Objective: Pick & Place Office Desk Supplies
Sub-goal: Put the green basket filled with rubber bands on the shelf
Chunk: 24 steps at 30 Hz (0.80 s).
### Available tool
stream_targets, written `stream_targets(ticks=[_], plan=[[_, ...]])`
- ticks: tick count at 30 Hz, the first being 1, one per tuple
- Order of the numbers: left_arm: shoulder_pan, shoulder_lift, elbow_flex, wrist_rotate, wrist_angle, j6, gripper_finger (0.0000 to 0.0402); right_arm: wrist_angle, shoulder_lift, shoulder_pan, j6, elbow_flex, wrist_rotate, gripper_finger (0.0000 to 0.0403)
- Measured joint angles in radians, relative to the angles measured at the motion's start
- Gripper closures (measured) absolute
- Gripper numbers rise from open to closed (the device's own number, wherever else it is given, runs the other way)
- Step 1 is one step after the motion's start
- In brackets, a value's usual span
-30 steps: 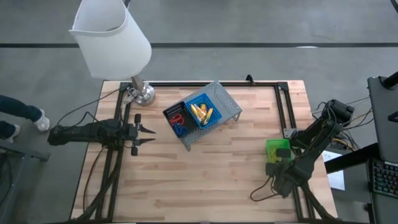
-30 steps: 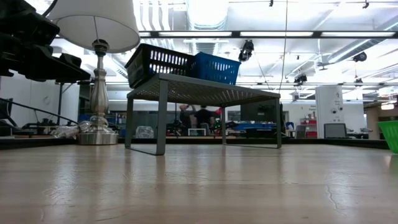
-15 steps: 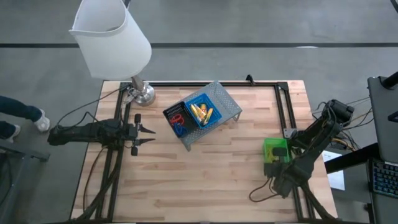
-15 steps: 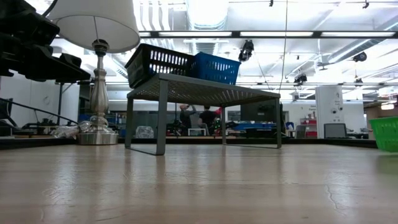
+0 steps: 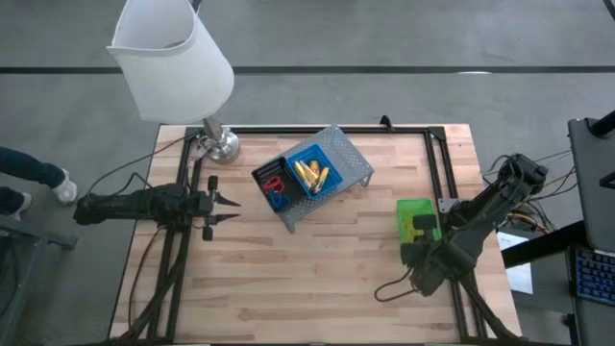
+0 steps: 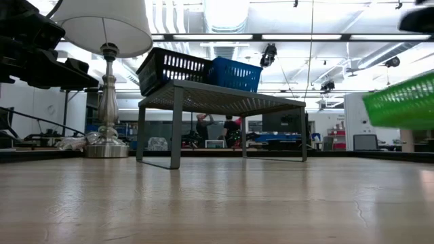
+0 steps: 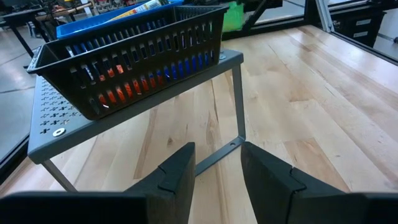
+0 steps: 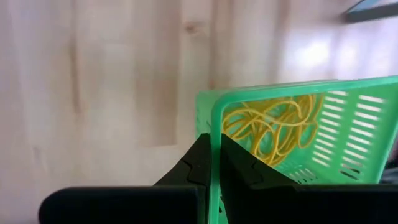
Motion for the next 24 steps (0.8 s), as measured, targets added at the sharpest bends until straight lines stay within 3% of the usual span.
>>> stream_targets(ticks=[11, 18, 24], plan=[[0.0, 0.0, 0.0, 0.0, 0.0, 0.0, 0.0268, -0.201, 0.0, -0.21, -0.321, 0.173, 0.062, 0.039], [0.0, 0.0, 0.0, 0.0, 0.0, 0.0, 0.0268, -0.21, -0.041, -0.401, -0.617, 0.253, 0.067, 0.039], [0.0, 0.0, 0.0, 0.0, 0.0, 0.0, 0.0268, -0.171, -0.094, -0.55, -0.883, 0.267, 0.183, 0.039]])
